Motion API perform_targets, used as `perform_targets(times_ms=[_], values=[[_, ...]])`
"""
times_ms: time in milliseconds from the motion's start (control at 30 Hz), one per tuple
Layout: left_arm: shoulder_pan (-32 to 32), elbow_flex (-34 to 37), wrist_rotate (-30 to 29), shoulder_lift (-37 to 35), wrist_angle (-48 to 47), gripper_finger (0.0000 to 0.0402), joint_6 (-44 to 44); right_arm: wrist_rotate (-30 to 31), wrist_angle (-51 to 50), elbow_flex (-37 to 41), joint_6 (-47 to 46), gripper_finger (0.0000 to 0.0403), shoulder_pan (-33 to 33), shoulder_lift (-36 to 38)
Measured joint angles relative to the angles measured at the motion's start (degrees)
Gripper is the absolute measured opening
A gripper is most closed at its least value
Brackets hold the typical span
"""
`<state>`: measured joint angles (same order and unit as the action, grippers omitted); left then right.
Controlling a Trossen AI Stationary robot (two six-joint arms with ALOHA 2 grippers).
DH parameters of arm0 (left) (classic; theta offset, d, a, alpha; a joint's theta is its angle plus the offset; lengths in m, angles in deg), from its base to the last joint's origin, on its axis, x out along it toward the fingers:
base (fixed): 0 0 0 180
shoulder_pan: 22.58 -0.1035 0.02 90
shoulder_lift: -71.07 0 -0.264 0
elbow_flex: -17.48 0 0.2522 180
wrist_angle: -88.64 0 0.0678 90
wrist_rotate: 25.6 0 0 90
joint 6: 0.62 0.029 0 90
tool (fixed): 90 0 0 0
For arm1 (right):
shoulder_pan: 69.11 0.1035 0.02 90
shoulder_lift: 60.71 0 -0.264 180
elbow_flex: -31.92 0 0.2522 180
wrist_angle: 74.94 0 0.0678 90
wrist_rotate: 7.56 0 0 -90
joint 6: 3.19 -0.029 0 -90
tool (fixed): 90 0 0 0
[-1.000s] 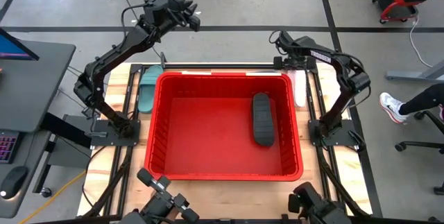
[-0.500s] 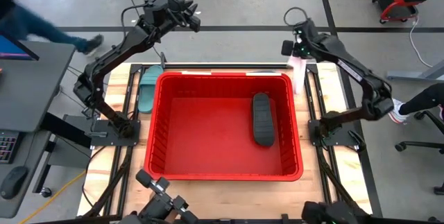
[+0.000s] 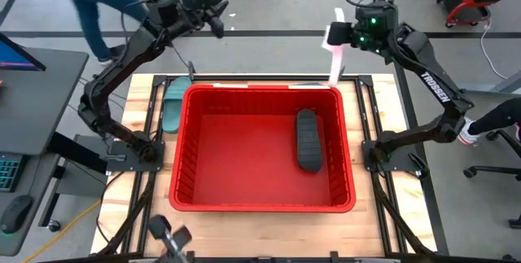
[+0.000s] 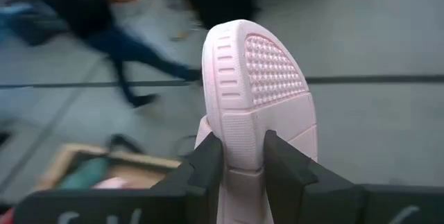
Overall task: Pick and place slides into bin
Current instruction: Put the right pink slide into the red bin
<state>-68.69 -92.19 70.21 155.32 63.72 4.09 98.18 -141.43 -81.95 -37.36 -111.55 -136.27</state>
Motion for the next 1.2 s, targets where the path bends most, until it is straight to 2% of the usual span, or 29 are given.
perform_targets(times_ms=[233,333,433,567,700,800,900,1000,1200], values=[[0.15,5.28,22.41,-6.15,-0.79,0.0108,-5.41,-0.11,0.42,-9.14,-1.98,0.0087,15.20,-4.75],[0.38,9.48,29.64,-8.43,-0.81,0.0115,-7.29,-0.37,4.56,-10.69,-2.17,0.0087,20.88,-6.21],[1.34,13.98,35.50,-10.52,0.12,0.0141,-8.76,-2.76,11.89,-11.31,-1.25,0.0087,25.03,-6.85],[4.90,19.07,40.88,-11.46,5.01,0.0198,-12.19,-8.07,21.06,-11.33,1.71,0.0087,28.21,-7.28],[10.00,21.82,42.01,-11.19,9.87,0.0254,-13.07,-11.25,25.25,-11.33,5.87,0.0087,30.31,-7.71],[14.25,23.41,39.04,-10.43,14.24,0.0282,-13.72,-12.06,25.65,-11.33,6.83,0.0087,31.17,-7.73],[17.66,23.62,33.59,-8.97,15.73,0.0292,-13.91,-12.58,26.01,-11.33,7.52,0.0087,31.84,-7.73],[19.66,23.62,30.64,-7.30,18.57,0.0293,-14.51,-15.54,27.31,-11.31,8.74,0.0087,32.20,-7.71],[22.80,23.62,28.94,-4.24,27.13,0.0293,-19.25,-22.46,27.54,-11.31,9.71,0.0087,32.57,-7.60]])
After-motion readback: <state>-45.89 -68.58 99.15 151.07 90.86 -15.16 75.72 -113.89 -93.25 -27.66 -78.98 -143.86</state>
